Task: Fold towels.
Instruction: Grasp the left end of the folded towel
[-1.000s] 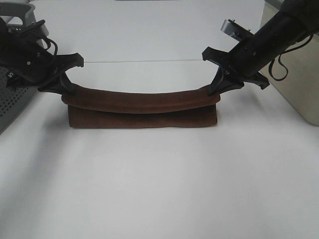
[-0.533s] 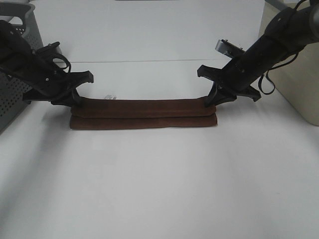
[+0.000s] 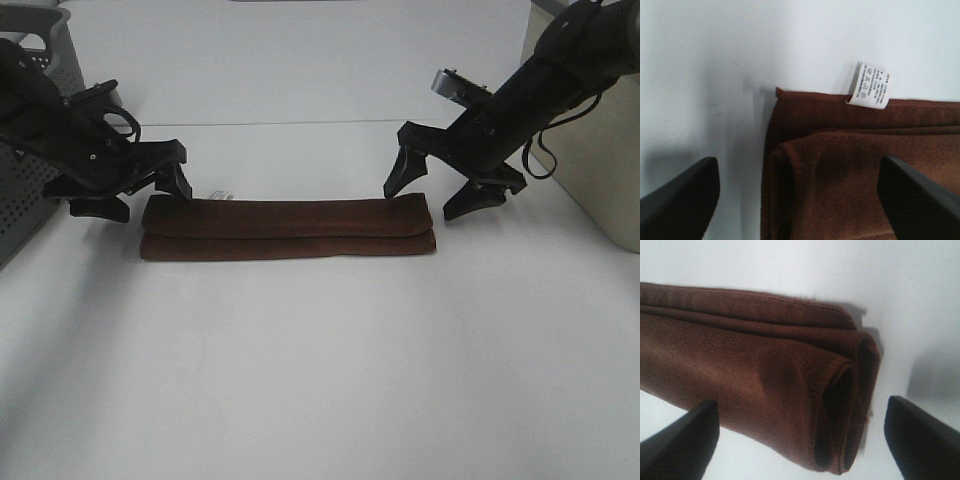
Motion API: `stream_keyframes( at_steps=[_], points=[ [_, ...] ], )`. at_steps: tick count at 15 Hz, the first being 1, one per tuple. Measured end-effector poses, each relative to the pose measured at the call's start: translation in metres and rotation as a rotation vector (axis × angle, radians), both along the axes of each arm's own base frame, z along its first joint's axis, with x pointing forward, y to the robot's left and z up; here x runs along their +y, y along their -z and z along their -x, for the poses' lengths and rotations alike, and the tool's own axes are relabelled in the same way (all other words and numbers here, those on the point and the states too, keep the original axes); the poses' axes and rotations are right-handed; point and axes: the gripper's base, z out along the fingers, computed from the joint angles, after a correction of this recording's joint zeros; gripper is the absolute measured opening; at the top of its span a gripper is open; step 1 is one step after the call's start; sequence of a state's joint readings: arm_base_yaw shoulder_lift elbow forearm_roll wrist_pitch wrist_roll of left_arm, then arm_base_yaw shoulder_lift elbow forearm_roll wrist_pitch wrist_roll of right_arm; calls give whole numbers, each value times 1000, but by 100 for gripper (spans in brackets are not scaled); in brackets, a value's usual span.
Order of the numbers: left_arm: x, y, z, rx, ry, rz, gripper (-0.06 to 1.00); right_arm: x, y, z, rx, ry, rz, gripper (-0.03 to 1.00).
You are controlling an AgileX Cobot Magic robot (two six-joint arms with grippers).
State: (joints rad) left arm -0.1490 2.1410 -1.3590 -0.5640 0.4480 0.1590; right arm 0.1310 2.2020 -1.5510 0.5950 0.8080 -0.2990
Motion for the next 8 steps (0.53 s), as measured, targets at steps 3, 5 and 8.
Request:
stream_keyframes(
  at_steps=[3, 5, 8],
  points=[
    [0, 9, 0, 21, 1, -2, 82, 0, -3, -1, -9, -3, 6, 85],
    [-1, 18, 0, 40, 0, 0, 80, 0, -3, -1, -9, -3, 6, 85],
    [-7, 21, -1, 37, 17, 6, 74, 0, -3, -1, -9, -3, 6, 85]
  ],
)
